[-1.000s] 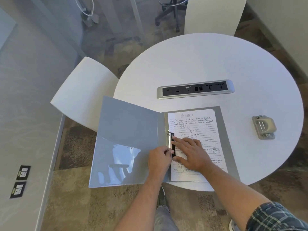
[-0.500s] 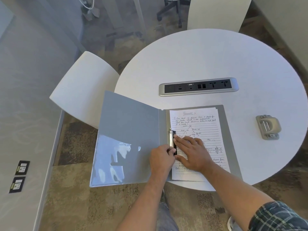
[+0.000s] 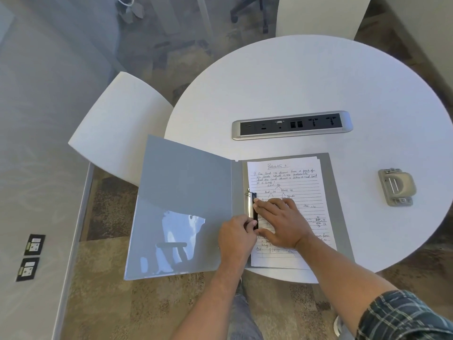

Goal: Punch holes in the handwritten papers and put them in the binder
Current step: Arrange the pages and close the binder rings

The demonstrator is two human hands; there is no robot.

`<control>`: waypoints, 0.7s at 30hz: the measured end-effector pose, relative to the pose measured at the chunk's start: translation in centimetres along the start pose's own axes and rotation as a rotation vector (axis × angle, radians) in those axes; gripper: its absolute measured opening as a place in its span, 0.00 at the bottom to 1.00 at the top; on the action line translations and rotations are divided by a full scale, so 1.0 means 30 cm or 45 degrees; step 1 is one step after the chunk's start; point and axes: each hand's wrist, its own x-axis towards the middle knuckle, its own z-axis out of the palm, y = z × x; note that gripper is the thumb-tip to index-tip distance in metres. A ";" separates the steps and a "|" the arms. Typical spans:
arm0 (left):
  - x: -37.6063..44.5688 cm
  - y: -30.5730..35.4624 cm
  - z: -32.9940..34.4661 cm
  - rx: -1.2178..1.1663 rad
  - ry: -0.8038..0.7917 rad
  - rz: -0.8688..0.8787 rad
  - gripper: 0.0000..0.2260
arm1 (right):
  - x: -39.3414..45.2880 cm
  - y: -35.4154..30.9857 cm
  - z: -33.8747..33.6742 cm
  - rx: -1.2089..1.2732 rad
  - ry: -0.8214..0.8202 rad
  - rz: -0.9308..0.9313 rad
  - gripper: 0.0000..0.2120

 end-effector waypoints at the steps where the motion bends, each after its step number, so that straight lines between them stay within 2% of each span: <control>1: -0.002 -0.001 0.003 0.003 0.008 0.004 0.06 | -0.001 0.001 0.001 -0.003 -0.006 0.000 0.32; 21: -0.020 0.016 0.019 -0.007 0.068 -0.007 0.07 | 0.018 0.010 -0.003 0.004 -0.129 0.075 0.30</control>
